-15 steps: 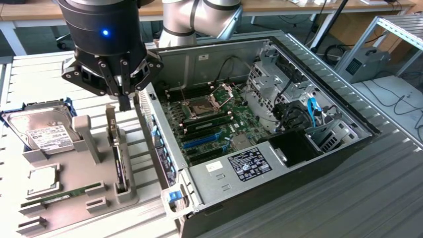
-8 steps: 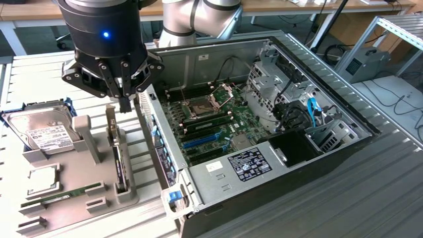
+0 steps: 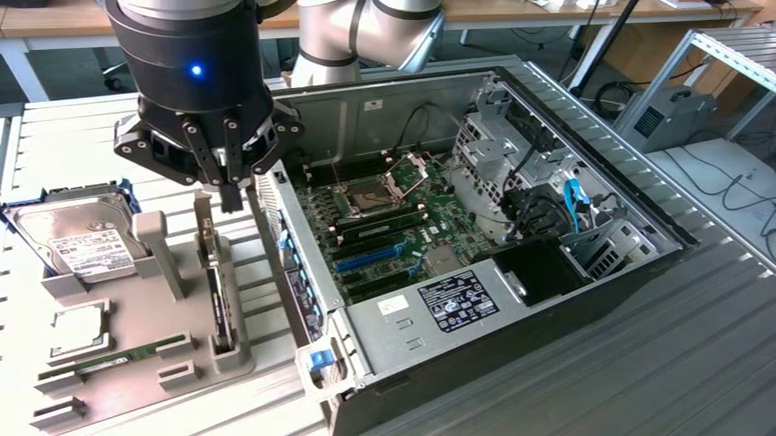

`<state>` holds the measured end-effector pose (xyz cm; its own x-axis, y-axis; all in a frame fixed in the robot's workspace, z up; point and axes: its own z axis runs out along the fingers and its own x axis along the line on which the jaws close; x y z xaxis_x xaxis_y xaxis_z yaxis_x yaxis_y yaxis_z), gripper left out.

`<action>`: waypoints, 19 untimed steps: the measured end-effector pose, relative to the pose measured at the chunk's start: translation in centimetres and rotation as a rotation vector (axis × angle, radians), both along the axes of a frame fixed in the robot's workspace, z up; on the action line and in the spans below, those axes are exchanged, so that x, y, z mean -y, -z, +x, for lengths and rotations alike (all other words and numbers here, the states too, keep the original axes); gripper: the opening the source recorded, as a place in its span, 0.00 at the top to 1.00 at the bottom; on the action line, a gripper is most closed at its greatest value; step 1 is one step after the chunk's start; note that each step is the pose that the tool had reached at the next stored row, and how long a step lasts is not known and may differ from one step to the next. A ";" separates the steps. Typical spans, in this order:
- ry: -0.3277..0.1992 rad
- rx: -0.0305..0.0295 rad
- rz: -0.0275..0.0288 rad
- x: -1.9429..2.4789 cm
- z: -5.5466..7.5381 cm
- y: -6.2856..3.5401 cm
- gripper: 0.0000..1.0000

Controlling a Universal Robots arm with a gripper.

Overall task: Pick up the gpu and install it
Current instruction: 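Reach for the gpu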

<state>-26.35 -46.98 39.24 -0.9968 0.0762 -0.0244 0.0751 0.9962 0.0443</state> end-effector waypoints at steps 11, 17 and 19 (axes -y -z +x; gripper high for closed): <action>0.000 0.0001 0.0001 0.85 0.0 0.02 0.89; 0.000 0.0000 0.0000 1.31 0.0 0.02 0.89; 0.000 0.0000 0.0000 1.46 0.0 0.02 0.89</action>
<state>-26.35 -48.44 39.21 -0.9968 0.0762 -0.0244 0.0751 0.9962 0.0443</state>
